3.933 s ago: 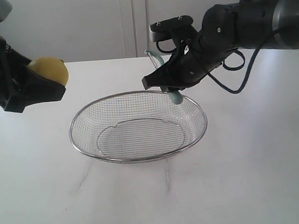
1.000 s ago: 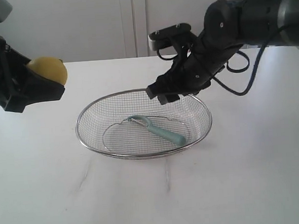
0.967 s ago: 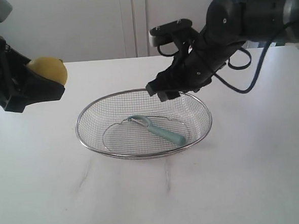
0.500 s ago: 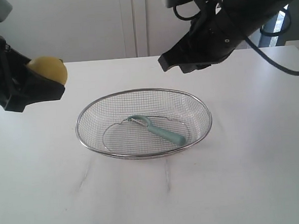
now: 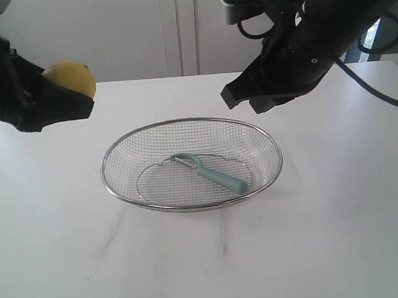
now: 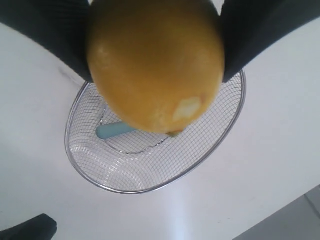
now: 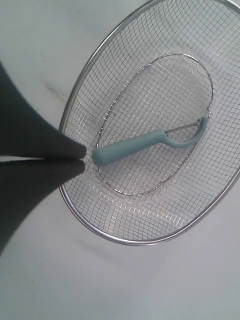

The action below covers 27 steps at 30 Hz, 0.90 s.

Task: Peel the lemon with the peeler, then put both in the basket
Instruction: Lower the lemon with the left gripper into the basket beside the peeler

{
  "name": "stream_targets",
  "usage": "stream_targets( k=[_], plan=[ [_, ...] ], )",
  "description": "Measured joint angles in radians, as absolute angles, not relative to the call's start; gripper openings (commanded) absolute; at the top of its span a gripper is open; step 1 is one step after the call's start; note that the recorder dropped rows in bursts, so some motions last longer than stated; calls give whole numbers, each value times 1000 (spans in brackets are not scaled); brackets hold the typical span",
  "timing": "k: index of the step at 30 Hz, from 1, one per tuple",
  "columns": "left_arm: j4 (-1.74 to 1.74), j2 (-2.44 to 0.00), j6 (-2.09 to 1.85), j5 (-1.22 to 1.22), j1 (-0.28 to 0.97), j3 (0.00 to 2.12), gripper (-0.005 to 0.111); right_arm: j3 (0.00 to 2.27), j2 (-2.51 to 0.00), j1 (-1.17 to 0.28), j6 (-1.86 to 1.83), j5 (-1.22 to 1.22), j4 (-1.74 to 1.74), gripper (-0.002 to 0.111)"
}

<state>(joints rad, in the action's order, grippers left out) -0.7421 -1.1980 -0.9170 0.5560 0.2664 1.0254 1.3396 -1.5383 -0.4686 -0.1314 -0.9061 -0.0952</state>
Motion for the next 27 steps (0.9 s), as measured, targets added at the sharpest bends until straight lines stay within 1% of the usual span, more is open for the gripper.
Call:
stream_targets(
  k=[11, 16, 20, 27],
  plan=[
    [-895, -1363, -931, 459, 271, 1036, 0, 1340, -1538, -469, -131, -907, -95, 0],
    [-901, -1480, -934, 435, 332, 1103, 0, 1340, -1538, -469, -131, -907, -95, 0],
    [-901, -1597, -936, 357, 385, 1156, 0, 1340, -1538, -469, -131, -907, -95, 0],
    [-897, -1743, -938, 264, 404, 1181, 0, 1340, -1538, -469, -131, -907, -95, 0]
  ],
)
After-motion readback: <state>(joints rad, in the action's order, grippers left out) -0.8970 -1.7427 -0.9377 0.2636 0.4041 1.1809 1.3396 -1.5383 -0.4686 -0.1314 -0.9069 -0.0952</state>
